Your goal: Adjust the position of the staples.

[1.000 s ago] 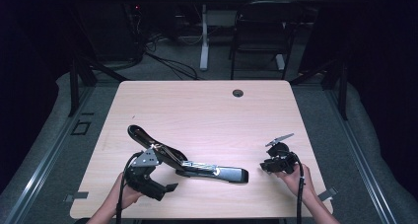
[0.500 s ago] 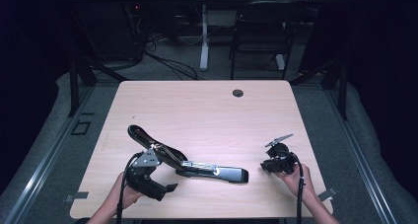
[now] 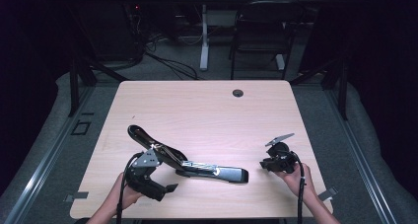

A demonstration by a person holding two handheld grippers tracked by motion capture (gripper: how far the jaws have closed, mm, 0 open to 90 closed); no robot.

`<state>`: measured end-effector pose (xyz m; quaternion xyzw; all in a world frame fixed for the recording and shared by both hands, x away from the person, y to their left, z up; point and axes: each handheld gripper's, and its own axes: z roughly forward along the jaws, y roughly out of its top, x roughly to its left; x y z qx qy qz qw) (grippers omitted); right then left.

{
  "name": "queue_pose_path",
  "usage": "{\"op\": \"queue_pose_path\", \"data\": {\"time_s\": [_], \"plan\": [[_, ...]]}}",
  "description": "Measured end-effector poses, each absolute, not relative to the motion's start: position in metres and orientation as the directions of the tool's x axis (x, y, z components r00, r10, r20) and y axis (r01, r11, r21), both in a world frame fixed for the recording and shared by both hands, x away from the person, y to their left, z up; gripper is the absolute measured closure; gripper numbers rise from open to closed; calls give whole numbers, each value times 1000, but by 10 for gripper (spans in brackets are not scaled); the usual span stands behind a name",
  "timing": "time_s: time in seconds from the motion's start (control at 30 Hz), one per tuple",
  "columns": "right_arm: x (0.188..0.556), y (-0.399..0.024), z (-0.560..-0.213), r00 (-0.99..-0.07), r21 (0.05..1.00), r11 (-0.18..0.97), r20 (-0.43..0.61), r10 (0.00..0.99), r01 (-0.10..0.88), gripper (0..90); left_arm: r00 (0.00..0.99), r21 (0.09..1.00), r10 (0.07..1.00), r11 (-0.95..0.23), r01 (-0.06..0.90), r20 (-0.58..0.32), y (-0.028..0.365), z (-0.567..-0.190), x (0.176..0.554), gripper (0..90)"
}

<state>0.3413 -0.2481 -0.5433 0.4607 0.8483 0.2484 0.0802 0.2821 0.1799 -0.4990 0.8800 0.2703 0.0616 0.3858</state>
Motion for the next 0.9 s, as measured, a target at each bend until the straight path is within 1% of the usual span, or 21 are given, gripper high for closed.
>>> {"op": "queue_pose_path", "data": {"time_s": [0.03,0.07,0.13,0.2,0.23,0.37,0.47,0.83,0.9], "plan": [[340,-247,-544,-560,511,444,90,824,736,779,846,712,523,-556,428,-101,180,-499,282,13],[341,-247,-542,-572,494,464,86,816,735,779,847,711,521,-558,427,-100,180,-499,282,13],[340,-246,-541,-576,495,466,89,812,734,780,847,710,522,-559,429,-101,179,-499,282,13],[338,-243,-542,-574,517,457,83,815,724,780,846,710,524,-558,430,-100,179,-500,282,13],[339,-242,-540,-587,503,472,90,805,724,780,845,708,525,-559,431,-100,179,-500,282,13],[337,-234,-533,-610,522,487,82,788,700,779,846,707,524,-564,427,-94,177,-500,282,12],[336,-230,-531,-626,519,508,68,777,687,780,847,703,523,-567,429,-95,177,-500,282,12],[340,-218,-528,-641,552,513,53,765,658,780,846,703,525,-569,426,-87,176,-501,282,12],[342,-216,-527,-645,544,520,52,762,658,780,847,704,525,-569,424,-86,176,-500,282,12]]}}
